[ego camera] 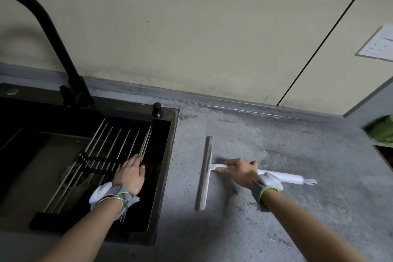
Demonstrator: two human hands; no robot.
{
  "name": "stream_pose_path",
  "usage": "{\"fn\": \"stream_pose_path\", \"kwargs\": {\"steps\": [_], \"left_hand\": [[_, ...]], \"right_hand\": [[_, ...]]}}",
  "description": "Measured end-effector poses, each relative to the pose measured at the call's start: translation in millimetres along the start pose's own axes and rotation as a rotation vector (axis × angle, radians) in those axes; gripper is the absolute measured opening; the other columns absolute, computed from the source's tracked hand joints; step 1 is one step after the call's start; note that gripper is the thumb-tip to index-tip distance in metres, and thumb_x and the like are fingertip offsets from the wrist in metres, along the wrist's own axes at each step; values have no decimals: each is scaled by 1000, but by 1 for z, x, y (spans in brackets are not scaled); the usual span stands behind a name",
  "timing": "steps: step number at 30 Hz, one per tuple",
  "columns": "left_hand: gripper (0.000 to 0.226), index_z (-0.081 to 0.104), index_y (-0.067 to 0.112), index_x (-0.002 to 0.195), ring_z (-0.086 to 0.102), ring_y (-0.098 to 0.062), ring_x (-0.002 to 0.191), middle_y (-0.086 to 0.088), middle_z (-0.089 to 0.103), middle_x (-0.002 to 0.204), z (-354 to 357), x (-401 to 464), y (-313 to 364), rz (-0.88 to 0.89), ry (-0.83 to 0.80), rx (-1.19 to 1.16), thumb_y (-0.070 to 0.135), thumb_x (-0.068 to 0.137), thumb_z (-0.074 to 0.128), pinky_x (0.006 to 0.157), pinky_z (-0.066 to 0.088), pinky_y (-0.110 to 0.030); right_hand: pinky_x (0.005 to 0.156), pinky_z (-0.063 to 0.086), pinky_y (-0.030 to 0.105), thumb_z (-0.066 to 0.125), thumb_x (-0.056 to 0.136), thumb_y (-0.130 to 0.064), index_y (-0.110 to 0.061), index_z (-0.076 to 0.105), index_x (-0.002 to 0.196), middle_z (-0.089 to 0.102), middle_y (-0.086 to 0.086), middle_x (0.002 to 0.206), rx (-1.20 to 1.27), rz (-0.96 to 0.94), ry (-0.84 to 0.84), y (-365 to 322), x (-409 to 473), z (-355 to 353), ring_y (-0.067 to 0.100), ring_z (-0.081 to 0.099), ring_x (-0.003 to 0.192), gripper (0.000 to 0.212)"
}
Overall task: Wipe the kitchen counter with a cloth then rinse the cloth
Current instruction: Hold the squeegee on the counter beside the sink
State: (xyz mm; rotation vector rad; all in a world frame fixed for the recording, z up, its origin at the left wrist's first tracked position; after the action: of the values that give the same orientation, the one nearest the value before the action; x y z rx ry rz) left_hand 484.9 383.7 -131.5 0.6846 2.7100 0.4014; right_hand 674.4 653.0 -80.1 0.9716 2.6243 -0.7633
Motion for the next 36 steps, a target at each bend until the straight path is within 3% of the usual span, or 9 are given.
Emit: {"fn": "stream_pose_path", "kwargs": {"steps": [3, 9, 15, 20, 25, 27, 30, 33, 36], "left_hand": [[49, 19, 19, 150, 16, -15, 145, 4, 11, 159, 1, 8, 0, -15, -65, 19, 30, 103, 27, 116, 21, -35], [51, 16, 21, 151, 12, -13, 146, 6, 6, 160, 2, 20, 2, -31, -83, 47, 32, 102, 27, 116, 19, -35], [51, 14, 21, 151, 10, -12, 146, 7, 4, 160, 2, 31, 4, -37, -83, 79, 32, 103, 25, 114, 19, -33], [53, 12, 20, 152, 10, -12, 147, 6, 2, 160, 4, 38, 2, -36, -99, 90, 33, 102, 25, 115, 18, -31], [54, 10, 21, 152, 11, -10, 146, 8, 4, 160, 6, 42, 0, -19, -109, 113, 34, 102, 26, 114, 18, -30], [55, 9, 22, 152, 14, -9, 145, 8, 5, 160, 9, 41, -1, -1, -136, 116, 35, 102, 27, 115, 18, -30], [58, 6, 22, 152, 19, -14, 145, 7, 3, 160, 14, 41, -5, 1, -173, 94, 35, 101, 28, 115, 22, -32], [60, 1, 20, 153, 18, -15, 145, 5, 1, 160, 13, 43, -4, 10, -186, 124, 36, 101, 27, 116, 22, -32], [61, -2, 17, 152, 14, -15, 146, 2, -1, 160, 13, 45, 1, 9, -186, 148, 36, 102, 26, 116, 21, -31]], "right_hand": [[96, 19, 40, 44, 82, -69, -42, 62, 112, 61, -14, 122, -33, -52, -29, -14, 6, 9, 13, 46, 113, 44], [95, 17, 39, 43, 83, -69, -39, 60, 114, 63, -10, 116, -84, -149, -92, -48, 13, 31, 15, 47, 112, 46], [94, 17, 36, 45, 86, -63, -34, 62, 113, 65, -8, 113, -90, -275, -83, -75, 9, 40, 15, 53, 107, 44], [74, 12, 31, 47, 83, -65, -35, 64, 114, 65, -10, 110, -83, -339, -74, -84, 11, 40, -3, 38, 84, 46], [88, 19, 36, 35, 68, -83, -56, 58, 106, 63, -20, 109, 146, -159, -4, -53, 36, 14, 15, 43, 112, 52], [98, 14, 42, 27, 65, -89, -75, 45, 102, 61, -26, 117, 157, -112, 37, -34, 49, -1, 13, 45, 120, 43], [102, 13, 46, 26, 62, -93, -84, 38, 87, 63, -24, 116, 124, -26, 87, -10, 65, -22, 18, 48, 122, 30], [98, 18, 43, 36, 61, -89, -82, 42, 70, 67, -18, 107, 145, 48, 113, 5, 74, -38, 11, 49, 105, 13], [83, 17, 35, 38, 60, -86, -59, 60, 95, 69, -11, 105, 124, 67, 105, 9, 82, -43, 8, 42, 92, 49]]}}
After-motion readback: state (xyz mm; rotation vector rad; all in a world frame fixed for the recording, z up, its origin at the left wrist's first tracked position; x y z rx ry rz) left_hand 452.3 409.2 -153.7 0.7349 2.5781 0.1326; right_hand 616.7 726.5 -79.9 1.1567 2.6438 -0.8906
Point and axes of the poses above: each hand's wrist, its own x-axis towards the middle knuckle, its own z-axis out of the palm, y = z × x, the point moved 2 cm from there along x, towards the middle knuckle
